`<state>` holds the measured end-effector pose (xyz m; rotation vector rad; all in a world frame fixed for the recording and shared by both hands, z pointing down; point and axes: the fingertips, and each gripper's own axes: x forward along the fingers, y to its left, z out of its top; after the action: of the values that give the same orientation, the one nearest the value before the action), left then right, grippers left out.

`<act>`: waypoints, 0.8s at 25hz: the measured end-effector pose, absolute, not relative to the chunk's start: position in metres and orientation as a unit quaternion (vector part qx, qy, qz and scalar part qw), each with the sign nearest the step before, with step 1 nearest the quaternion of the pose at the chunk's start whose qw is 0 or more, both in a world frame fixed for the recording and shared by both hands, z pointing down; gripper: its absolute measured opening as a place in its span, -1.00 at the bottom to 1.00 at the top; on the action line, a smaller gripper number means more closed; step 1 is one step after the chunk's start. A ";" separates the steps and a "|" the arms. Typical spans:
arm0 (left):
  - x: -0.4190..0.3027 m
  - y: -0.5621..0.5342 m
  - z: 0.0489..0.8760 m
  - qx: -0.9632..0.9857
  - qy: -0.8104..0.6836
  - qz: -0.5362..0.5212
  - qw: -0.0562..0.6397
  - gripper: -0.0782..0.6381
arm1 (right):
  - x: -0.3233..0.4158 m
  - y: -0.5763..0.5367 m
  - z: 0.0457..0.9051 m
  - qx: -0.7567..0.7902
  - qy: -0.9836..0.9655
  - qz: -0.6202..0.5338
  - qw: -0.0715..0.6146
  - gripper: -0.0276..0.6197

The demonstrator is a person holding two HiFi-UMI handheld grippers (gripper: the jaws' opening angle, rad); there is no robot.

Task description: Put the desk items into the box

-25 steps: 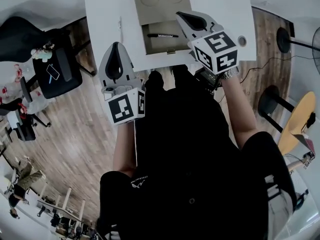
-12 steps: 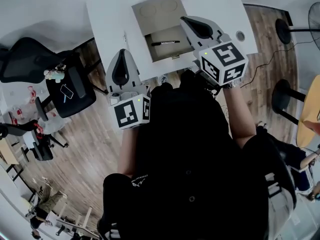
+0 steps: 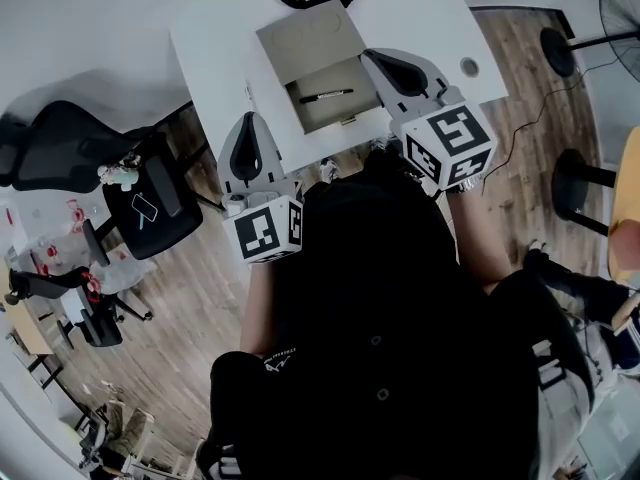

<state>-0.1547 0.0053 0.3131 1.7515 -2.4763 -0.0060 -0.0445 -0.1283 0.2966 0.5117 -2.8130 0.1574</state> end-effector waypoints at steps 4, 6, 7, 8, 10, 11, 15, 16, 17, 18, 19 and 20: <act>-0.149 0.005 0.311 0.582 -0.812 -0.001 0.049 -0.76 | -0.040 -0.123 0.290 0.182 -0.974 0.055 0.126 -0.92; -0.149 0.004 0.309 0.583 -0.811 -0.001 0.044 -0.76 | -0.040 -0.122 0.287 0.183 -0.974 0.053 0.121 -0.92; -0.149 0.003 0.307 0.583 -0.811 0.000 0.041 -0.76 | -0.039 -0.121 0.286 0.184 -0.974 0.052 0.118 -0.92; -0.150 0.003 0.305 0.584 -0.811 0.001 0.038 -0.76 | -0.039 -0.121 0.284 0.185 -0.975 0.050 0.115 -0.92; -0.150 0.001 0.299 0.589 -0.807 0.005 0.035 -0.76 | -0.040 -0.121 0.280 0.186 -0.975 0.047 0.107 -0.92; -0.151 -0.002 0.297 0.594 -0.803 0.008 0.037 -0.76 | -0.041 -0.121 0.278 0.186 -0.976 0.046 0.104 -0.92; -0.155 -0.013 0.285 0.615 -0.787 0.023 0.035 -0.76 | -0.048 -0.120 0.271 0.181 -0.978 0.037 0.095 -0.92; -0.158 -0.015 0.280 0.617 -0.786 0.026 0.027 -0.76 | -0.050 -0.120 0.269 0.179 -0.979 0.034 0.093 -0.92; -0.160 -0.017 0.276 0.616 -0.787 0.027 0.019 -0.76 | -0.051 -0.119 0.266 0.177 -0.980 0.031 0.090 -0.92; -0.162 -0.018 0.271 0.615 -0.788 0.027 0.012 -0.76 | -0.053 -0.118 0.263 0.174 -0.980 0.028 0.088 -0.92; -0.164 -0.019 0.268 0.613 -0.789 0.025 0.007 -0.76 | -0.053 -0.118 0.260 0.172 -0.981 0.024 0.085 -0.92; -0.165 -0.020 0.265 0.612 -0.791 0.023 0.002 -0.76 | -0.054 -0.118 0.257 0.170 -0.982 0.021 0.083 -0.92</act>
<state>-0.1649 -0.0195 0.2652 1.9186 -2.4808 0.0731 -0.0539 -0.1178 0.2571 0.5084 -2.9309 0.0640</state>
